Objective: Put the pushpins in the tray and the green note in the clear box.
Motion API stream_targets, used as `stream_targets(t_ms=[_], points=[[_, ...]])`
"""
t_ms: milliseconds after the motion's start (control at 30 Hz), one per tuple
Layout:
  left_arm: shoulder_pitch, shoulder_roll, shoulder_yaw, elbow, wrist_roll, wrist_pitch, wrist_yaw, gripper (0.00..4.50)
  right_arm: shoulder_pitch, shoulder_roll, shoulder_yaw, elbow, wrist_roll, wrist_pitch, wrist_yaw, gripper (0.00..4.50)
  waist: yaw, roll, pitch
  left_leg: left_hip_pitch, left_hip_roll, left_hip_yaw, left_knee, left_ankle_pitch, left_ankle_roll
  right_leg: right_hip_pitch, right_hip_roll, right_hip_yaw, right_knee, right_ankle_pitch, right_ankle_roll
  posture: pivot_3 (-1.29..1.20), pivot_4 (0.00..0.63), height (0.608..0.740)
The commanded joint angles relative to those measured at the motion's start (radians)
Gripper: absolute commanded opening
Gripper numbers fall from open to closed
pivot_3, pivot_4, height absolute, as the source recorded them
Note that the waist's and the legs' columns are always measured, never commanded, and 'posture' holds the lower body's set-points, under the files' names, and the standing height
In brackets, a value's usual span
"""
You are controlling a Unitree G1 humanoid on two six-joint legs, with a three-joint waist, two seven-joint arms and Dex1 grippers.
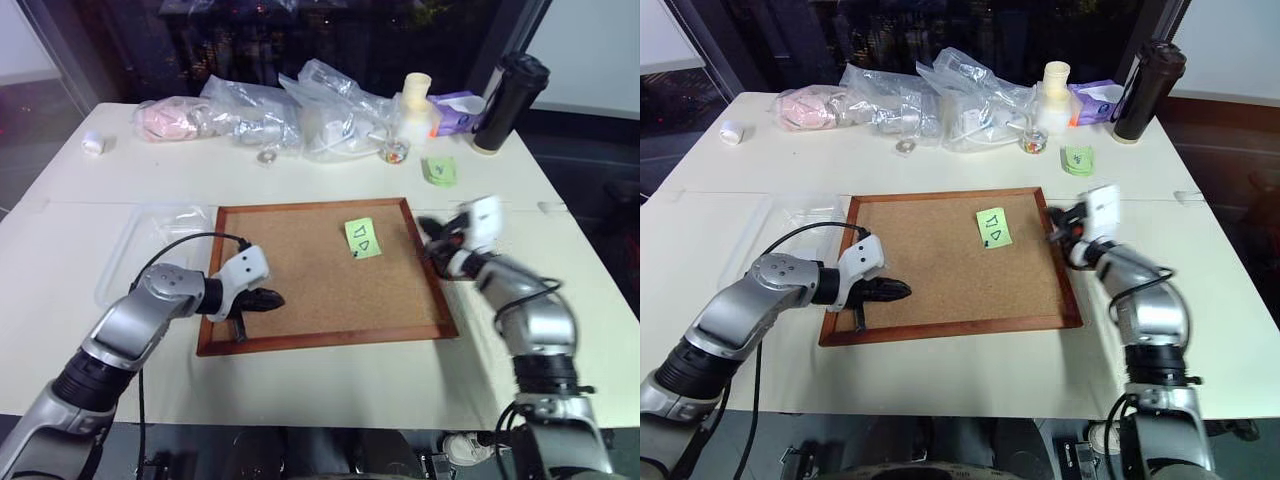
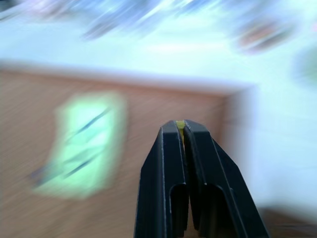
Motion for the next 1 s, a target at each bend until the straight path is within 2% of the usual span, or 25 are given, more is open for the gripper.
stream_targets(t_ms=[33,267,400,533,633,867,1000], points=[[0.065,0.015,-0.091,0.055,0.030,0.051,-0.030,0.00,0.020,-0.002,-0.029,-0.057,0.027,0.009,-0.005,0.05,-0.004,0.002,-0.002,0.001,0.000,0.000,0.000,0.000,0.000,0.001,0.001,0.000,0.000,0.000,0.000,0.00,0.150,0.740],[0.069,0.014,-0.089,0.053,0.033,0.048,-0.033,0.00,0.097,-0.028,-0.069,-0.094,0.017,0.033,-0.033,0.05,-0.003,0.003,-0.002,0.003,0.001,0.001,-0.001,0.000,0.000,0.002,0.001,0.001,0.000,0.000,0.000,0.00,0.150,0.740],[0.064,0.012,-0.090,0.063,0.036,0.041,-0.037,0.00,0.165,-0.067,-0.073,-0.061,-0.030,0.038,-0.053,0.05,-0.002,0.003,-0.002,0.003,0.001,0.000,-0.001,0.000,0.001,0.002,0.001,0.001,0.000,0.000,0.000,0.00,0.150,0.740],[0.052,0.007,-0.092,0.076,0.042,0.036,-0.043,0.00,0.165,-0.076,-0.063,0.002,-0.056,0.013,-0.059,0.05,-0.005,0.005,-0.002,0.005,0.000,0.001,-0.001,0.000,0.001,0.003,0.001,0.002,-0.001,0.000,0.000,0.00,0.150,0.740],[0.043,0.005,-0.092,0.087,0.047,0.030,-0.049,0.00,0.162,-0.079,-0.056,0.037,-0.065,0.002,-0.050,0.90,-0.005,0.005,-0.002,0.012,0.000,0.002,-0.003,-0.001,0.001,0.009,0.002,0.002,-0.001,0.000,0.000,0.00,0.150,0.740],[0.041,0.006,-0.089,0.102,0.056,0.017,-0.056,0.00,0.166,-0.076,-0.081,0.029,-0.036,0.005,-0.027,4.48,-0.003,0.005,-0.002,0.015,0.000,0.004,-0.007,0.000,0.001,0.009,0.002,0.007,-0.002,-0.001,0.000,0.00,0.150,0.740],[0.042,0.004,-0.088,0.106,0.058,0.016,-0.054,0.00,0.174,-0.075,-0.098,-0.020,-0.002,0.019,-0.012,4.48,-0.003,0.005,-0.002,0.016,0.000,0.005,-0.008,0.000,0.001,0.009,0.001,0.008,-0.002,-0.001,0.000,0.00,0.150,0.740]])
